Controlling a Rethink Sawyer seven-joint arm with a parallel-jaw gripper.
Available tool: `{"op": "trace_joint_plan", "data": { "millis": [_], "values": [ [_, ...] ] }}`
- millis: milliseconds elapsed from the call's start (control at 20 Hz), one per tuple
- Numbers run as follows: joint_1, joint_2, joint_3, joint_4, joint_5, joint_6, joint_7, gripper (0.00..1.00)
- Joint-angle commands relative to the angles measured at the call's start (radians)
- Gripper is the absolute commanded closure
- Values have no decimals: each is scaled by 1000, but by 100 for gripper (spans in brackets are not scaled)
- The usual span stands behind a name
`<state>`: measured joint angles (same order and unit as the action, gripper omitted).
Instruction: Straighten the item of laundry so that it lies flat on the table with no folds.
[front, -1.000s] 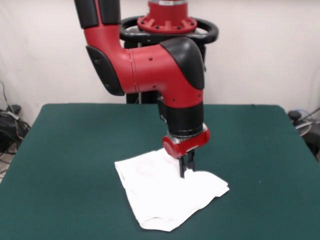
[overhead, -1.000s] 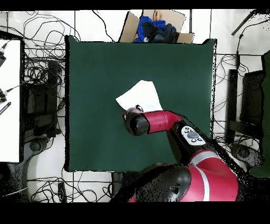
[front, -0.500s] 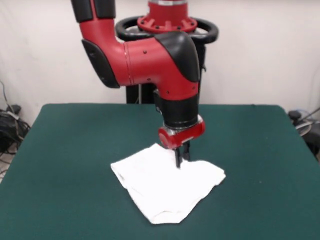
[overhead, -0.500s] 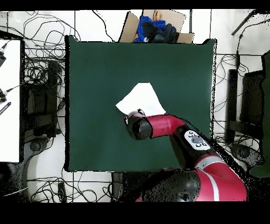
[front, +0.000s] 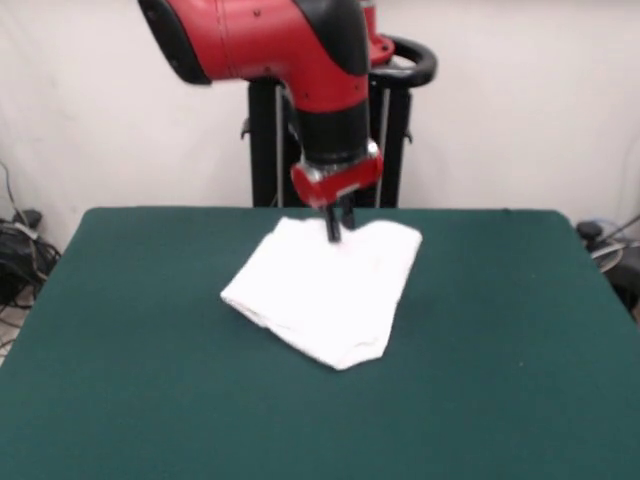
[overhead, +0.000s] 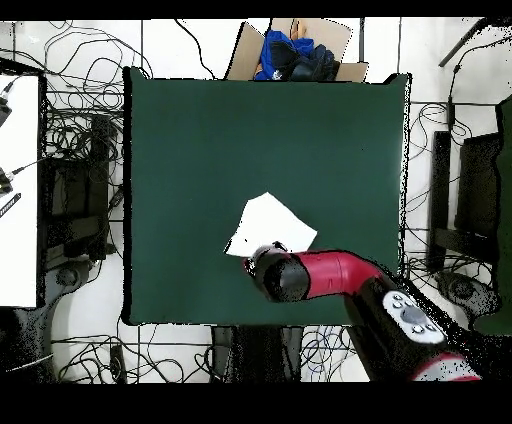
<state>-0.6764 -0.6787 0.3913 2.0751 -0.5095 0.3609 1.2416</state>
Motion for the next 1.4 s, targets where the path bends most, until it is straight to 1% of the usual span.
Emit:
{"op": "trace_joint_plan", "data": {
  "millis": [50, 100, 150, 200, 300, 400, 550, 700, 750, 900, 950, 1000, 1050, 1100, 1150, 1250, 1300, 1350, 1400],
  "values": [
    [-105, -298, 240, 210, 140, 236, -133, 100],
    [-136, -354, 282, 238, 177, 266, -162, 100],
    [-154, -387, 309, 253, 197, 276, -174, 100],
    [-177, -446, 346, 276, 236, 291, -198, 100],
    [-208, -522, 398, 302, 288, 313, -228, 100],
    [-230, -570, 439, 313, 329, 329, -245, 100],
    [-274, -644, 511, 328, 420, 371, -292, 100],
    [-339, -749, 601, 344, 583, 422, -398, 100],
    [-345, -764, 608, 344, 604, 417, -406, 100],
    [-300, -765, 546, 296, 533, 388, -344, 100],
    [-316, -774, 561, 297, 575, 403, -375, 100],
    [-328, -755, 584, 304, 591, 354, -362, 100],
    [-288, -732, 538, 282, 500, 317, -295, 100],
    [-245, -693, 491, 247, 391, 301, -216, 100],
    [-263, -700, 507, 251, 433, 320, -251, 100],
    [-324, -736, 575, 284, 600, 338, -359, 100],
    [-218, -652, 463, 221, 348, 273, -162, 100],
    [-161, -593, 408, 183, 224, 259, -66, 100],
    [-145, -561, 390, 169, 194, 269, -50, 100]
  ]
}}
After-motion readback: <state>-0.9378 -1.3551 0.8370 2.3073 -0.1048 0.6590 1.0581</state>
